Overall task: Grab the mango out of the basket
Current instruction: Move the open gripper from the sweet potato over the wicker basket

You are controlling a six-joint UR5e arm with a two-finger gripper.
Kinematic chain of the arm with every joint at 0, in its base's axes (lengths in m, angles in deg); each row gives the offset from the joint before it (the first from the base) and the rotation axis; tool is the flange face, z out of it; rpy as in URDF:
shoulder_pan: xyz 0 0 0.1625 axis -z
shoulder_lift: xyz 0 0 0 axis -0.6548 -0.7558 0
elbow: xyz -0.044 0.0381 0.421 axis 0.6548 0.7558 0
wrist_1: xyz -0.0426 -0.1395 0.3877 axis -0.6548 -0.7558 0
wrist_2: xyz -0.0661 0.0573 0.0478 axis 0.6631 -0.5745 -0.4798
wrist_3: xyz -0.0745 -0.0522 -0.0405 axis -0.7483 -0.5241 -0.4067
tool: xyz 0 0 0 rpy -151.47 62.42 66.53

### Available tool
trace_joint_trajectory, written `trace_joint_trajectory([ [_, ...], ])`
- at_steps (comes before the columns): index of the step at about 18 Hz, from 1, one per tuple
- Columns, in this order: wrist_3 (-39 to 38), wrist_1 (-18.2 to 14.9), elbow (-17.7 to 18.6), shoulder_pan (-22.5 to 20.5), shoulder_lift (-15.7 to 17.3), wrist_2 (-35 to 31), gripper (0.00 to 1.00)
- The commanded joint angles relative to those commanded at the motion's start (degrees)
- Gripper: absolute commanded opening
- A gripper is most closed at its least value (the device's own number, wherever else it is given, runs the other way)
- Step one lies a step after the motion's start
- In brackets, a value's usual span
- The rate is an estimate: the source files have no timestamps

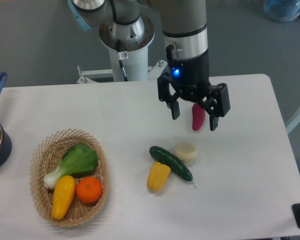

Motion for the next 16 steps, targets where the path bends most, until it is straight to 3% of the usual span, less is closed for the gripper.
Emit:
trace_joint_trajectory([
  [4, -11.76, 0.88, 4.04, 2.54, 1.76, 0.27, 1.00],
  [7, -18.88, 1.06, 5.01, 6.40, 1.41, 0.62, 1.00],
  [10, -27.24, 1.23, 8.34, 11.41, 1.15, 2.19, 1.00],
  [16, -40.78, 3.17, 8.54, 17.48, -4.64, 8.96, 1.00],
])
